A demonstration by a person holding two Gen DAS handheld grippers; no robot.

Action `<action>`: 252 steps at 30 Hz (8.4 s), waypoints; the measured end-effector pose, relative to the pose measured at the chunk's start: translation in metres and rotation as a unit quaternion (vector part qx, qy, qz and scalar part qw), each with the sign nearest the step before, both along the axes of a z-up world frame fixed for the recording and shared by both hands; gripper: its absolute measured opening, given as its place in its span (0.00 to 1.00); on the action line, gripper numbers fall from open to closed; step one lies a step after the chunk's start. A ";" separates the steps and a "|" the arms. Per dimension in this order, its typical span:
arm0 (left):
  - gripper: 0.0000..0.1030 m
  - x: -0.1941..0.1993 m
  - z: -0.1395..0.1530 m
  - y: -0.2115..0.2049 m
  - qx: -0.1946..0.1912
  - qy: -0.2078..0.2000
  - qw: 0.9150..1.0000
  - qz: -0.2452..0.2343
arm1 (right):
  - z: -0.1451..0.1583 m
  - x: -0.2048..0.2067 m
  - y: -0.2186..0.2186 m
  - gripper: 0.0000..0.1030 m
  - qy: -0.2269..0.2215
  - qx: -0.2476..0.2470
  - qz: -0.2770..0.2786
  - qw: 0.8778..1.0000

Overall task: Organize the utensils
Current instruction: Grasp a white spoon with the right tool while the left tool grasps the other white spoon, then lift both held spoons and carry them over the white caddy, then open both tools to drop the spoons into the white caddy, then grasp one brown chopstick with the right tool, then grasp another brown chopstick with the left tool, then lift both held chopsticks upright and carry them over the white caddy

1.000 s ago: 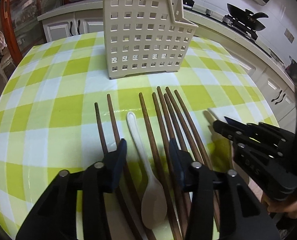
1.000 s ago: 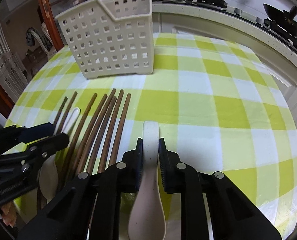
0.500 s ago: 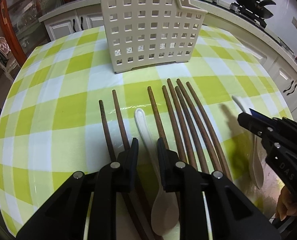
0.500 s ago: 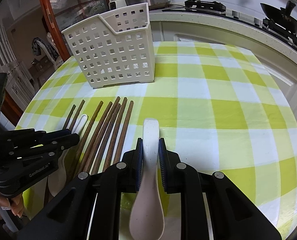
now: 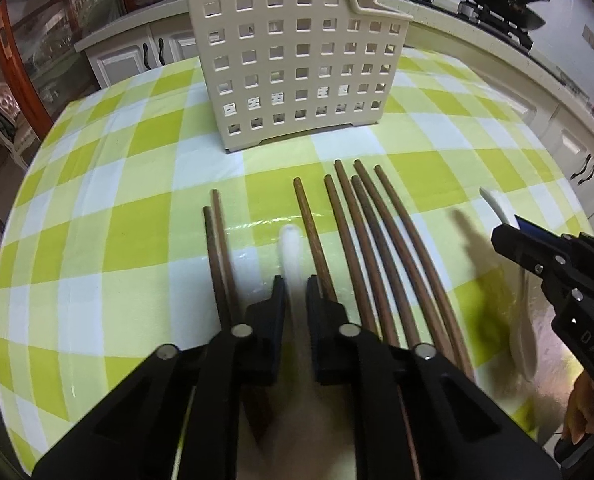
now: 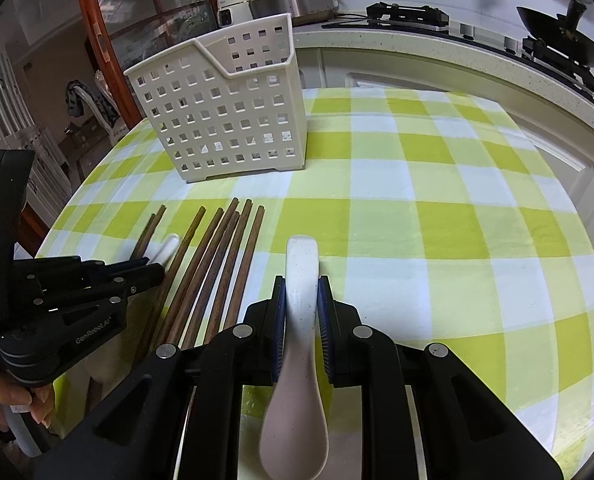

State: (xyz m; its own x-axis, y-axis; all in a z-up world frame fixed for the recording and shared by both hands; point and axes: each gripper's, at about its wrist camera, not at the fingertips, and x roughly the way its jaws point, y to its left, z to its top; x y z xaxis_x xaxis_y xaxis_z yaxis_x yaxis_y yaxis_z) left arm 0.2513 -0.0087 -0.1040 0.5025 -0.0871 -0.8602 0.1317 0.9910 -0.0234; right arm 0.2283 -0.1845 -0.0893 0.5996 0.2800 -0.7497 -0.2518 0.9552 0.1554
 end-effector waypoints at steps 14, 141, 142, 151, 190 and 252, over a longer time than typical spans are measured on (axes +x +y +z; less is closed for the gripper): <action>0.04 -0.046 0.060 0.021 -0.088 -0.084 0.992 0.012 | 0.034 -0.022 0.008 0.17 -0.048 -0.002 0.006 0.999; 0.95 -0.083 0.009 0.106 -0.028 -0.166 0.975 0.148 | -0.009 0.004 0.056 0.11 -0.015 -0.054 0.015 0.998; 0.95 -0.083 0.008 0.107 -0.027 -0.166 0.975 0.148 | -0.010 0.004 0.057 0.10 -0.014 -0.056 0.015 0.998; 0.95 -0.081 0.004 0.109 -0.028 -0.159 0.976 0.148 | -0.020 0.011 0.064 0.09 0.001 -0.072 0.021 0.997; 0.52 -0.023 -0.009 0.070 -0.008 -0.078 0.990 0.117 | -0.014 0.010 0.003 0.06 -0.012 -0.006 0.005 1.000; 0.05 -0.089 0.081 0.058 -0.062 -0.212 0.972 0.078 | 0.064 -0.033 -0.002 0.06 -0.127 0.021 0.011 0.992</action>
State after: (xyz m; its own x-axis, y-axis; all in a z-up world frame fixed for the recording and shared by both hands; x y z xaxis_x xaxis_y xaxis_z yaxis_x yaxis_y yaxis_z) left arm 0.1621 0.0498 -0.0231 0.8248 -0.0704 -0.5611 0.0029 0.9927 -0.1202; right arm 0.1955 -0.1861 -0.0256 0.7609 0.3229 -0.5628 -0.3082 0.9431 0.1245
